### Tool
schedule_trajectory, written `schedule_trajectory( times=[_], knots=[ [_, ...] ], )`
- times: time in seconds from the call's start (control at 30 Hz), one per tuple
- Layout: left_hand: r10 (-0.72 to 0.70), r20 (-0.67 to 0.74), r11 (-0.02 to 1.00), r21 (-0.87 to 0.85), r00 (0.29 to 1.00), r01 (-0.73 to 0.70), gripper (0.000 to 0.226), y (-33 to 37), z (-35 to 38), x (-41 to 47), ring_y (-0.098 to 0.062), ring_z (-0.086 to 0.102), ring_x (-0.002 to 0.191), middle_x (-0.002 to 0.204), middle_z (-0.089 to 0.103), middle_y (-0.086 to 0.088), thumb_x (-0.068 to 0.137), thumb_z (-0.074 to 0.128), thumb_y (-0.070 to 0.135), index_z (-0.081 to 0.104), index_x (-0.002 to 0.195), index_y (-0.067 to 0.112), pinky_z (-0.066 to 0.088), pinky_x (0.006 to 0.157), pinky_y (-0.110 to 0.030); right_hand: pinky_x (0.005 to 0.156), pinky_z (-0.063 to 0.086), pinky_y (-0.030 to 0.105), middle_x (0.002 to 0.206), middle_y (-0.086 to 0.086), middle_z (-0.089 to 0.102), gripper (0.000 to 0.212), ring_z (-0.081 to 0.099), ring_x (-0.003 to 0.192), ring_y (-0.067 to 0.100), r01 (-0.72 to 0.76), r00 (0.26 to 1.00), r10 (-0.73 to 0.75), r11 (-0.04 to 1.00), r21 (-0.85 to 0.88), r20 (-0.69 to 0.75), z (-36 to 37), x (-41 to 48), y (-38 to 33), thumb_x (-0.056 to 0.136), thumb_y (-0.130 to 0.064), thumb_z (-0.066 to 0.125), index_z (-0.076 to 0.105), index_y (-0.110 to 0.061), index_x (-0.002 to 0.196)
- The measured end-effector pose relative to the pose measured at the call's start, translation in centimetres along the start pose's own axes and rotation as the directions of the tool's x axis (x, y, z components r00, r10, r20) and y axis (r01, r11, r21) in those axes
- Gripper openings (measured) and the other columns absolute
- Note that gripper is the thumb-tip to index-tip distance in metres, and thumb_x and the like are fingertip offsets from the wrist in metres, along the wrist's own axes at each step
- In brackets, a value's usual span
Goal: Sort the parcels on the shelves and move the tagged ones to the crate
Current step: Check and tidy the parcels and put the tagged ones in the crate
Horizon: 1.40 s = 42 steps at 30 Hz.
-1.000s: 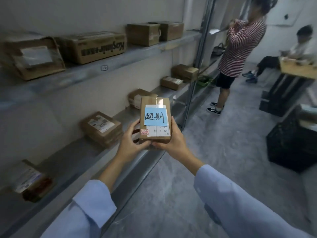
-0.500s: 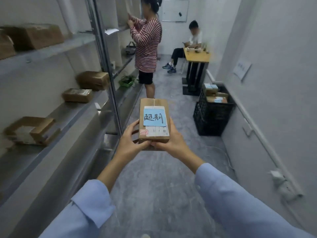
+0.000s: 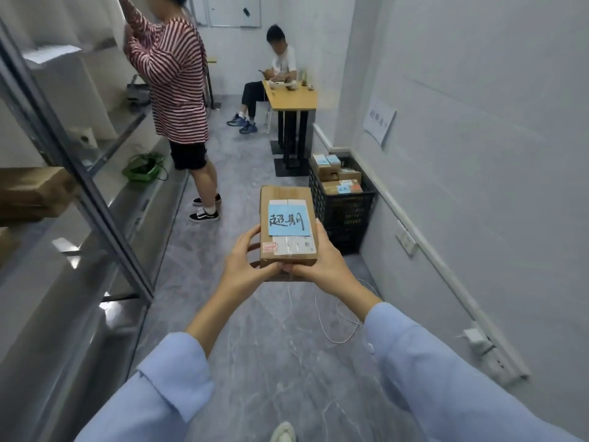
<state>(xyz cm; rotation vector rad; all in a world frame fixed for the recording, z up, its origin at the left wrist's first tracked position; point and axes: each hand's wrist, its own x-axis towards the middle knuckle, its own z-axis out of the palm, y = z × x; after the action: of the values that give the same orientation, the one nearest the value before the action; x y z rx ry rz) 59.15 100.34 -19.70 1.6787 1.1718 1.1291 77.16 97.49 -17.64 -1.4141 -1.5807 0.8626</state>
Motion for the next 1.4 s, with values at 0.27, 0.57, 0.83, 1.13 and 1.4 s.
schedule_trajectory(
  times=[0.27,0.57,0.83,1.13,1.4],
  knots=[
    [-0.025,0.078,0.999,-0.017,0.997,0.027,0.079,-2.7,3.0,15.9,-0.001,0.052,0.117,0.134,0.053,0.01,0.075,0.083,0.013,0.042,0.142,0.023,0.055,0.079,-0.018,0.105,0.048,0.043,0.138,-0.008,0.054,0.09,0.051,0.129,0.014,-0.096,0.995,0.096,0.995,-0.002,-0.024,-3.9,14.2,3.7,0.073,-0.027,0.086,0.029,-0.028,0.142],
    [-0.064,0.13,0.998,-0.017,0.989,0.067,0.077,-6.6,9.7,28.3,-0.009,0.05,0.121,0.138,0.05,0.006,0.077,0.08,0.013,0.04,0.142,0.022,0.053,0.084,-0.024,0.11,0.037,0.034,0.149,-0.008,0.044,0.116,0.042,0.136,0.011,-0.214,0.977,0.213,0.977,-0.009,-0.019,-8.5,25.5,11.1,0.076,-0.027,0.084,-0.002,-0.031,0.154],
    [-0.093,0.128,0.996,-0.006,0.987,0.094,0.078,-9.2,17.9,41.3,-0.005,0.05,0.121,0.138,0.049,0.009,0.076,0.082,0.018,0.039,0.141,0.027,0.053,0.082,-0.022,0.106,0.043,0.032,0.143,-0.014,0.047,0.1,0.045,0.13,0.005,-0.217,0.976,0.217,0.976,0.031,-0.006,-16.0,37.4,18.5,0.075,-0.024,0.084,0.016,-0.031,0.149],
    [-0.087,0.124,0.996,-0.01,0.988,0.089,0.077,-9.4,27.3,55.7,-0.004,0.049,0.121,0.139,0.045,0.015,0.078,0.081,0.025,0.039,0.142,0.028,0.05,0.087,-0.025,0.096,0.043,0.012,0.148,-0.015,0.037,0.1,0.038,0.136,0.006,-0.205,0.978,0.205,0.979,0.005,0.04,-27.0,50.6,24.3,0.079,-0.019,0.081,0.012,-0.031,0.15],
    [-0.125,0.196,0.99,0.09,0.973,0.109,0.076,-12.5,30.2,65.0,-0.006,0.043,0.128,0.141,0.042,0.02,0.079,0.079,0.037,0.038,0.143,0.034,0.041,0.1,-0.032,0.083,0.035,-0.002,0.125,-0.051,0.025,0.104,0.033,0.115,-0.027,-0.287,0.956,0.286,0.958,0.013,0.072,-29.7,58.4,31.3,0.082,-0.016,0.079,-0.004,-0.053,0.132]
  ],
)
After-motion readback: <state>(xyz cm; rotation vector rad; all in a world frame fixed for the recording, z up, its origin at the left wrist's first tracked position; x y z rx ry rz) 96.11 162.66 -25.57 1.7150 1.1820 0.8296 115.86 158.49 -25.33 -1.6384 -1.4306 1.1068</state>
